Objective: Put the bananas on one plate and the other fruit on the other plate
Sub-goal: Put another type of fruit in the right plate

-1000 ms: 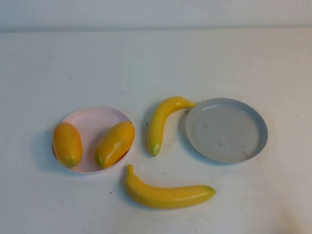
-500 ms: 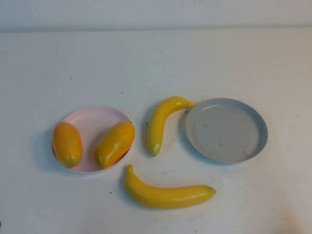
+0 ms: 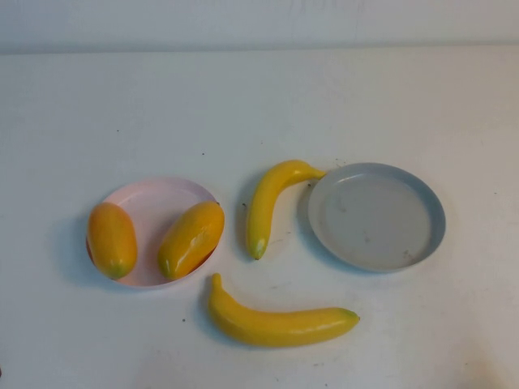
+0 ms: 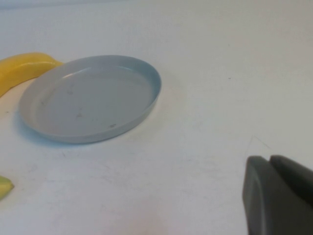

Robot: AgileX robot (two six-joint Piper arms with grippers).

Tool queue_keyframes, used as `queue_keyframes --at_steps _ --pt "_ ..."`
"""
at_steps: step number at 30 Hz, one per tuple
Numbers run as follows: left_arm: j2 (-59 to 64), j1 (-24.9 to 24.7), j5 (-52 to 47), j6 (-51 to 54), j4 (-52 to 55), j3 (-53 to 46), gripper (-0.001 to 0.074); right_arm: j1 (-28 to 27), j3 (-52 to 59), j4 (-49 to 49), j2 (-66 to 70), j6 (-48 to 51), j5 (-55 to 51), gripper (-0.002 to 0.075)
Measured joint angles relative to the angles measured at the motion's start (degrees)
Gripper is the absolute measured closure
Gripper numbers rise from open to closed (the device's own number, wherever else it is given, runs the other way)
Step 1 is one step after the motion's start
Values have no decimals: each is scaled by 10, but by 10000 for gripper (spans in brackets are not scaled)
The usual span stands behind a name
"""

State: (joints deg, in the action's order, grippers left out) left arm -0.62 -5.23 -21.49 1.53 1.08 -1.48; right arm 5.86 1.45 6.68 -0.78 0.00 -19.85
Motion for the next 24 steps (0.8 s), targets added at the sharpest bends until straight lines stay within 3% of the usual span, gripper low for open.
queue_keyframes --at_steps 10,19,24 --pt "0 0 0 0 0 0 735 0 0 23 0 0 47 741" --pt "0 0 0 0 0 0 735 0 0 256 0 0 159 741" --pt "0 0 0 0 0 0 735 0 -5 354 0 0 121 741"
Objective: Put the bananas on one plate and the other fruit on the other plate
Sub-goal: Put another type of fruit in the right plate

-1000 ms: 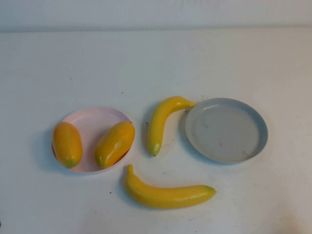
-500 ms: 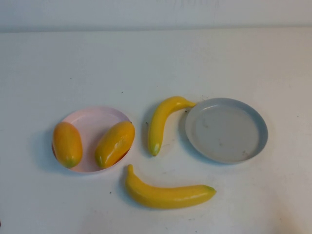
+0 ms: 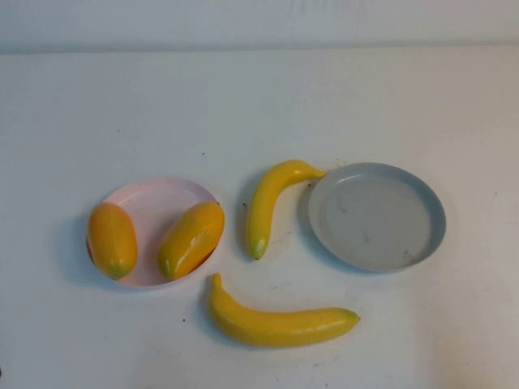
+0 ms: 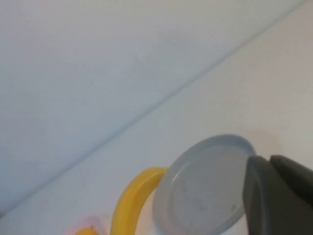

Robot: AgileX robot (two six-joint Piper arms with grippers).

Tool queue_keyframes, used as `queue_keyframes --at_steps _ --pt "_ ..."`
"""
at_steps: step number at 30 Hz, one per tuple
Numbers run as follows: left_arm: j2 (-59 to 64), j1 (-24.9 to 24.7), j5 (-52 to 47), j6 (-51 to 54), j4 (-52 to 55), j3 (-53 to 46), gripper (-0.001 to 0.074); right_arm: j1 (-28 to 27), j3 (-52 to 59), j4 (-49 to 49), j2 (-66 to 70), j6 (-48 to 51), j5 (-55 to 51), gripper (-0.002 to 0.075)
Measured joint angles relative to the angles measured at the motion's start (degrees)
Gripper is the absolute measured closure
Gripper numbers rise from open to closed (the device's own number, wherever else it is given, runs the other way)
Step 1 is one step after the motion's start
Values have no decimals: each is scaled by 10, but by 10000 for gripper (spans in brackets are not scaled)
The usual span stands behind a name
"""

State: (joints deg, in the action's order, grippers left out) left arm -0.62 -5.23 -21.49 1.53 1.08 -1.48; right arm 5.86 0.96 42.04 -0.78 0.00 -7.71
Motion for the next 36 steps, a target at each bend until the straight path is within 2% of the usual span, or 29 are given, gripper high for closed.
queue_keyframes --at_steps 5,10,14,17,20,23,28,30,36 --pt "0 0 0 0 0 0 735 0 -78 -1 64 4 -135 741" --pt "0 0 0 -1 0 0 736 0 -178 -8 196 110 -264 741" --pt "0 0 0 -1 0 0 736 0 -245 -17 311 198 -310 741" --pt "0 0 0 -1 0 0 736 4 -308 -60 395 236 -342 741" --pt "0 0 0 -1 0 0 736 45 -364 -131 474 248 -355 740" --pt "0 0 0 -1 0 0 736 126 -411 -180 541 264 -356 717" --pt "0 0 0 -1 0 0 736 249 -487 -197 662 344 -355 615" --pt "0 0 0 -1 0 0 736 283 -521 -201 715 364 -365 545" --pt "0 0 0 -1 0 0 736 321 -613 -210 854 453 -432 330"
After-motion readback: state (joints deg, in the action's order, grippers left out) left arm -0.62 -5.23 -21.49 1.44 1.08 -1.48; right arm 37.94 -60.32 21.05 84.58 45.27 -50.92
